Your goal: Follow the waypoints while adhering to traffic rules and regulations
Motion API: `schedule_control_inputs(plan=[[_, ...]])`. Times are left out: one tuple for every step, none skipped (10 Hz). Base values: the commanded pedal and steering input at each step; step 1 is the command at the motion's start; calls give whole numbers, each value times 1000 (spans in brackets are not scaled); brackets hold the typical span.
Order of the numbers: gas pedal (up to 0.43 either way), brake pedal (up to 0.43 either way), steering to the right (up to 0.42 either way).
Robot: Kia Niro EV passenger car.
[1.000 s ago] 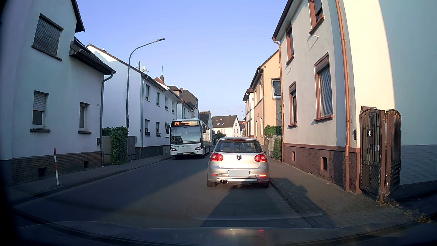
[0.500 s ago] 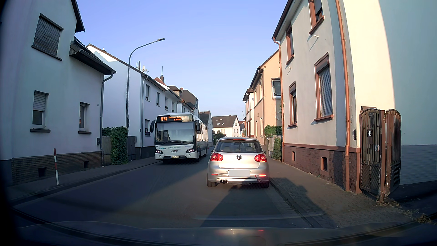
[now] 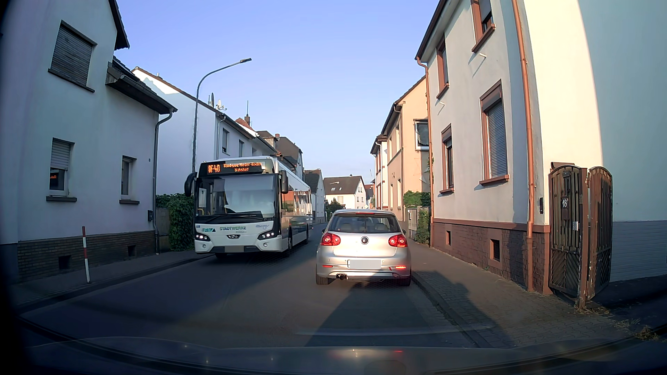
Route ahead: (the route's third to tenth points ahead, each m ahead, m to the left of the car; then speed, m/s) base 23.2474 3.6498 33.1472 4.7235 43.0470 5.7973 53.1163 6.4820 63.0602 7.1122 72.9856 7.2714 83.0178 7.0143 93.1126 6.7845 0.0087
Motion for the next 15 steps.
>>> schedule_control_inputs(plan=[[0, 299, -6], [0, 293, -6], [0, 293, -6], [0, 293, -6], [0, 280, -6], [0, 274, -6], [0, 238, -6], [0, 183, -6], [0, 152, -6], [0, 116, -8], [0, 49, -13], [0, 30, -27], [0, 30, -38], [0, 30, -51], [0, 30, -66]])
